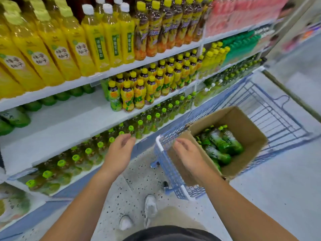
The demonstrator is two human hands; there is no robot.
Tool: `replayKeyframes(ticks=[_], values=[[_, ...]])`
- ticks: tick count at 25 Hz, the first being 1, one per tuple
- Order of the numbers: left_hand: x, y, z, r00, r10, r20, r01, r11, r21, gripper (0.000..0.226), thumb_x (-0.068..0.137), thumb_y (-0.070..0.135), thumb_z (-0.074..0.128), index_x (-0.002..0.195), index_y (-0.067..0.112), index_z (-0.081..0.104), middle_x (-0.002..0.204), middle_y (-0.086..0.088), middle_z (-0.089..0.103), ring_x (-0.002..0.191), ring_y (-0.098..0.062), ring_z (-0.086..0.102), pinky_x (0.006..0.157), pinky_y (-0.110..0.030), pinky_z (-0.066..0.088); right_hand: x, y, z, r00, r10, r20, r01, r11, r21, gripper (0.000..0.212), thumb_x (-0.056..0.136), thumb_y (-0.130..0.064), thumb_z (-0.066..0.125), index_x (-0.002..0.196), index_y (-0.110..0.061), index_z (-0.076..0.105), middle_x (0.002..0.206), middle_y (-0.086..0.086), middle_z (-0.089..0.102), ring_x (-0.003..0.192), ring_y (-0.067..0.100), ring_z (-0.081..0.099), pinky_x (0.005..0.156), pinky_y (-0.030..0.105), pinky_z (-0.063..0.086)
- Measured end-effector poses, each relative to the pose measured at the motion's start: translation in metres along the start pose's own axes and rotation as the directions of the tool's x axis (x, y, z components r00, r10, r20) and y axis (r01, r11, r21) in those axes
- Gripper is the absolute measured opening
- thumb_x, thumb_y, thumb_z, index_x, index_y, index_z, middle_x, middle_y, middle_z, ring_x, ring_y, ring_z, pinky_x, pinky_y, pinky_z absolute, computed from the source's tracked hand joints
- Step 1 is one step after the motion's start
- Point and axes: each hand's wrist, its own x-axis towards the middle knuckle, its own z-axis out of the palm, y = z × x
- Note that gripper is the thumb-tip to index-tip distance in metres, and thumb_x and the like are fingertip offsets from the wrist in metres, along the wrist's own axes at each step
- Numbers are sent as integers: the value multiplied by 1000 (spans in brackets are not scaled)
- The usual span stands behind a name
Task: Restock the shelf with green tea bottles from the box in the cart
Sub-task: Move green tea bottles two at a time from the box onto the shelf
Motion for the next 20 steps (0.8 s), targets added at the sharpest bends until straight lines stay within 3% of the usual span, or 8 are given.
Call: replayKeyframes(ticks=[4,9,11,14,17,20], values=[[-8,15,65,990,13,142,-14,1000,1,57,102,42,51,153,23,34,128,11,53,116,-10,48,95,-34,38,-7,32,-64,993,58,-105,-55,998,37,47,95,-51,52,134,-26,54,126,-6,62,114,13,60,101,38,48],[-3,34,159,961,3,275,-6,1000,13,58,102,43,50,154,26,29,117,19,53,121,-12,52,97,-34,38,13,74,-148,979,106,-176,-95,993,67,40,99,-43,51,135,-25,52,122,-5,61,111,14,59,100,36,46],[2,42,202,952,-31,305,19,999,40,57,103,42,50,154,26,29,120,18,54,122,-12,50,98,-33,37,30,97,-182,981,107,-161,-105,994,22,43,100,-43,50,138,-24,51,125,-6,58,115,14,56,99,32,43],[9,55,277,952,-75,296,64,997,49,52,104,35,51,150,18,34,108,23,53,113,-10,50,96,-32,37,63,133,-235,985,127,-112,-133,990,-48,44,101,-44,48,140,-24,49,129,-5,57,115,14,54,96,30,42],[19,59,346,952,-145,270,135,989,58,55,103,34,52,152,16,34,113,12,60,108,-8,53,94,-29,35,98,162,-284,986,154,-70,-161,980,-118,43,101,-42,48,138,-21,52,115,-5,59,105,14,56,91,31,44],[35,55,399,942,-206,264,184,977,106,57,102,43,48,152,21,32,113,15,60,98,-5,58,84,-31,41,134,182,-322,982,188,6,-182,961,-206,43,101,-41,49,140,-21,51,112,-3,59,105,16,56,91,32,44]])
